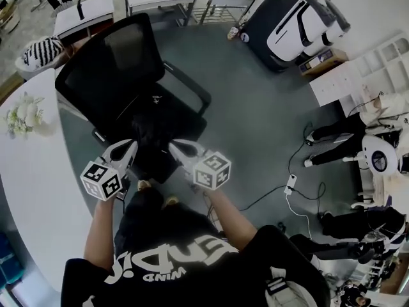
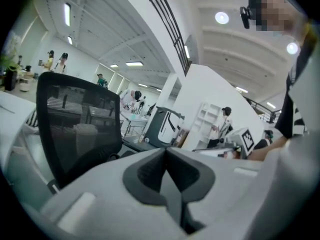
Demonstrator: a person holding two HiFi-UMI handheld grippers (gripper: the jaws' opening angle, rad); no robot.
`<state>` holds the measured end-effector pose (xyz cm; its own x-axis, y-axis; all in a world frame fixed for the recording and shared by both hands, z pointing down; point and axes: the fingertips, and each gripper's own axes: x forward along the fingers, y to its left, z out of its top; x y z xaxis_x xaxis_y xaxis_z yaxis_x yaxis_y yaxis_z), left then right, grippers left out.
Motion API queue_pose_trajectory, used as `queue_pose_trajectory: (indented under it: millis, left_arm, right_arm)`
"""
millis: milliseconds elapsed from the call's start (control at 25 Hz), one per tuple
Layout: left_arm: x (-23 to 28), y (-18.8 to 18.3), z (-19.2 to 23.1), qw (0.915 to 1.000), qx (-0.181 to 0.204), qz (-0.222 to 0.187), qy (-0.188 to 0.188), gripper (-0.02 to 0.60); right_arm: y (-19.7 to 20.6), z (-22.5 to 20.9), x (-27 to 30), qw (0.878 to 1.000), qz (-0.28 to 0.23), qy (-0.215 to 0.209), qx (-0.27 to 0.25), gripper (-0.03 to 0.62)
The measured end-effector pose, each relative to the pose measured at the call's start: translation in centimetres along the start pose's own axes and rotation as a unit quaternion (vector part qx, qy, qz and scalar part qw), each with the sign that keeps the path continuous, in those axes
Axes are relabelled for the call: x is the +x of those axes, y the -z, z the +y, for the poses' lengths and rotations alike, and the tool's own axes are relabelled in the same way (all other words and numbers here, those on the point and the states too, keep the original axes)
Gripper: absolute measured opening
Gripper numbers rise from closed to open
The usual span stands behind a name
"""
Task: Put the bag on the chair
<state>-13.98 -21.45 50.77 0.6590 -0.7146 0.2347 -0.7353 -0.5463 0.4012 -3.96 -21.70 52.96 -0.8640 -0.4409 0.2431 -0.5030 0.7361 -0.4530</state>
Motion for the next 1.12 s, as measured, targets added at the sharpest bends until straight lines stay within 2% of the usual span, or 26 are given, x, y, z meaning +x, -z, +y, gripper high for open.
queue_pose_trajectory:
  millis: [360,640,800,960,1120]
  left_arm:
    - [-2.7,1.5,-7.9,0.9994,0.012,-0.02,-0.026,0.0]
    - [-7.7,0.5,-11.7,0.9981,0.032,-0.034,-0.039,0.0]
    - [-10.2,1.4,-12.5,0.9972,0.051,-0.026,-0.047,0.0]
    - [-12.8,2.5,-11.8,0.9963,0.038,-0.045,-0.063,0.0]
    - [-14.7,3.6,-10.2,0.9932,0.045,-0.06,-0.089,0.0]
  right_arm:
    - [0.0,3.1,-6.0,0.999,-0.027,0.006,-0.02,0.002]
    - [-0.2,7.8,-8.8,0.998,-0.049,0.018,-0.035,0.002]
    - [1.2,10.3,-9.2,0.997,-0.054,0.029,-0.047,0.001]
    - [3.1,11.6,-9.1,0.996,-0.058,0.04,-0.048,0.002]
    - [4.1,11.6,-9.2,0.995,-0.062,0.063,-0.048,0.002]
